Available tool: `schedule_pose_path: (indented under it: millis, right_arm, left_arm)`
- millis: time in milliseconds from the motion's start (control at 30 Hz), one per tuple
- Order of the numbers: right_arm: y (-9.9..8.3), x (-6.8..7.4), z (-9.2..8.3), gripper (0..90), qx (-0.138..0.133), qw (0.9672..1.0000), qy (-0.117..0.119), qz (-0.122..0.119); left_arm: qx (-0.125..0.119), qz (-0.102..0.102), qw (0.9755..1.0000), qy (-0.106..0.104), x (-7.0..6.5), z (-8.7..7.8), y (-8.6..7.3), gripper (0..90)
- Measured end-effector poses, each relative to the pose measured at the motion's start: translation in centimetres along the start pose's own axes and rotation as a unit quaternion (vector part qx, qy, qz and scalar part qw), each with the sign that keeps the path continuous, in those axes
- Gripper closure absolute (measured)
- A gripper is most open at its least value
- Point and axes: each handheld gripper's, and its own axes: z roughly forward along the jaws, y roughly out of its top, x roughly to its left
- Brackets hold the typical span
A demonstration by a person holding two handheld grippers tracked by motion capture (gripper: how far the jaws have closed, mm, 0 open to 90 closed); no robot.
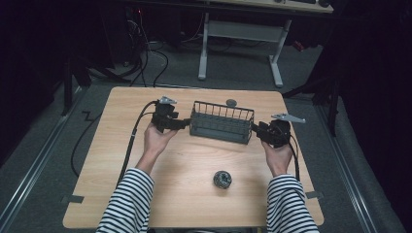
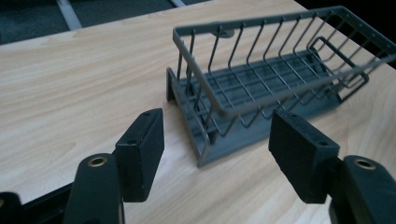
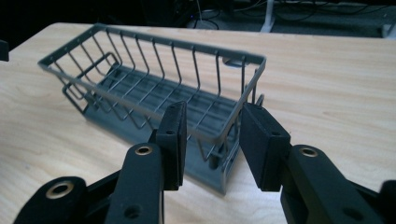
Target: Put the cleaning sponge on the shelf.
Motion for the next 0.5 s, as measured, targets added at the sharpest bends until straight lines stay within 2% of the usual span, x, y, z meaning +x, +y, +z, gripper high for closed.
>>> schedule_pose_path:
  millis: [167, 367, 400, 500]
  right_arm:
    - [0.8, -0.4, 0.6, 61.8, 0.009, 0.9999, -0.007, 0.003]
    - [1.1, -0.4, 1.9, 61.6, 0.021, 0.9997, -0.013, 0.009]
    - [1.1, -0.4, 2.3, 61.6, 0.022, 0.9995, -0.012, 0.018]
    - [1.1, -0.4, 2.6, 61.7, 0.022, 0.9994, -0.012, 0.022]
  left_arm:
    - [-0.003, -0.004, 0.9999, 0.012, -0.5, 1.3, 1.6, 37.8]
    - [0.000, -0.008, 0.9998, 0.017, -1.2, 2.5, 2.4, 40.5]
    - [0.003, -0.005, 0.9997, 0.022, -1.5, 2.9, 2.7, 41.1]
    - [0.003, -0.011, 0.9997, 0.023, -1.5, 3.3, 2.8, 42.6]
